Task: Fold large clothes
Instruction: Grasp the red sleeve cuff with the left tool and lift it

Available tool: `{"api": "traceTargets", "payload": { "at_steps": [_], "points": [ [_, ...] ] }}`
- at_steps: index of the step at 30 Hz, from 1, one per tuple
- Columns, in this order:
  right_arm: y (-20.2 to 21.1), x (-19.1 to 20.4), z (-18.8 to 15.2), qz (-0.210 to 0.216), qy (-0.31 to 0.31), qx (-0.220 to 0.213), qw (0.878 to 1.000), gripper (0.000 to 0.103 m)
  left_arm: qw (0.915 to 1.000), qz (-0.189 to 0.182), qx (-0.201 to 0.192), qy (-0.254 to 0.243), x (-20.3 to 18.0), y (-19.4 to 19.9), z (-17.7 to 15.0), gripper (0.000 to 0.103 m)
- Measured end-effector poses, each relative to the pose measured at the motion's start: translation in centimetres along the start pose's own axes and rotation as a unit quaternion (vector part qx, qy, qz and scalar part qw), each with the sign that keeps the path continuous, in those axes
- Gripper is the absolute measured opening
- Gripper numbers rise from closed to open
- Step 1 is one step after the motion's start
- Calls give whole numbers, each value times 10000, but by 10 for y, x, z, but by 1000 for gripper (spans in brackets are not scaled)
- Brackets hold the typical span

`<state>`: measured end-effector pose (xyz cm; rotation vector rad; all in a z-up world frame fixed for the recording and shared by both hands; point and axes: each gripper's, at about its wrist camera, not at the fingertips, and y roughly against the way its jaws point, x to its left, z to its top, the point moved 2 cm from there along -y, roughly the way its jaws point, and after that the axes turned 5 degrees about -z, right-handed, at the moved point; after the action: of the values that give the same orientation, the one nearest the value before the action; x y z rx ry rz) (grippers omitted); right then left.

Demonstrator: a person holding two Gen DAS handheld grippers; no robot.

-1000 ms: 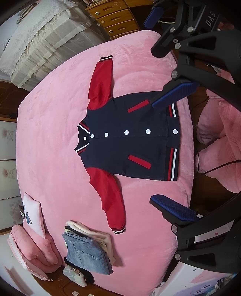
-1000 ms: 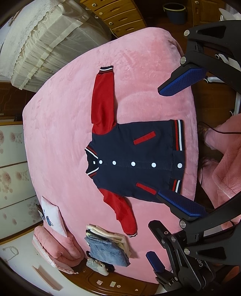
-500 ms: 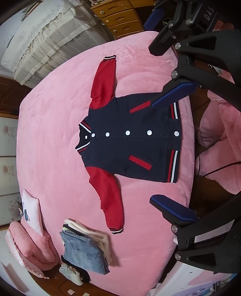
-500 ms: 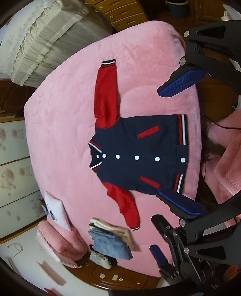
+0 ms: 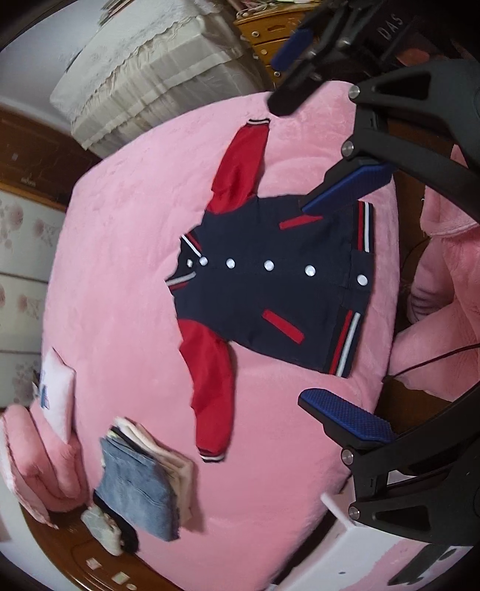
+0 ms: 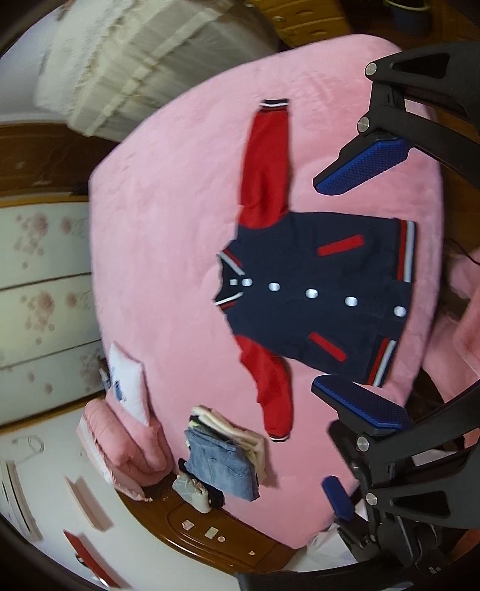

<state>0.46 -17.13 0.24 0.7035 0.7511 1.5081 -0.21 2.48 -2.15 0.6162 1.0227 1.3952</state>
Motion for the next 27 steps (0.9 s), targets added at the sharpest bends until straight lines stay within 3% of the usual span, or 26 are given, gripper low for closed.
{"api": "traceTargets", "payload": {
  "at_steps": [2,8,13,19,25,27],
  "points": [
    [-2,10,3,-58,167,-119,9998,100,9997,61,132,191,11,-4,-2,94],
    [-34,44,-2,91,561,286,9980,100,9893,194,510,1355,76,-25,-12,94],
    [-75,74,-21,-5,853,759,9935,100,9648,143,848,2486,151,-63,-24,94],
    [-133,122,-43,-318,1162,1210,9853,98,9305,158,983,3525,239,-123,-24,93],
    [-209,148,-58,-790,575,2007,9748,95,9086,256,1270,3971,295,-195,-4,92],
    [-229,147,-61,-894,297,2281,9691,94,9077,205,1162,4026,310,-213,7,89]
  ]
}}
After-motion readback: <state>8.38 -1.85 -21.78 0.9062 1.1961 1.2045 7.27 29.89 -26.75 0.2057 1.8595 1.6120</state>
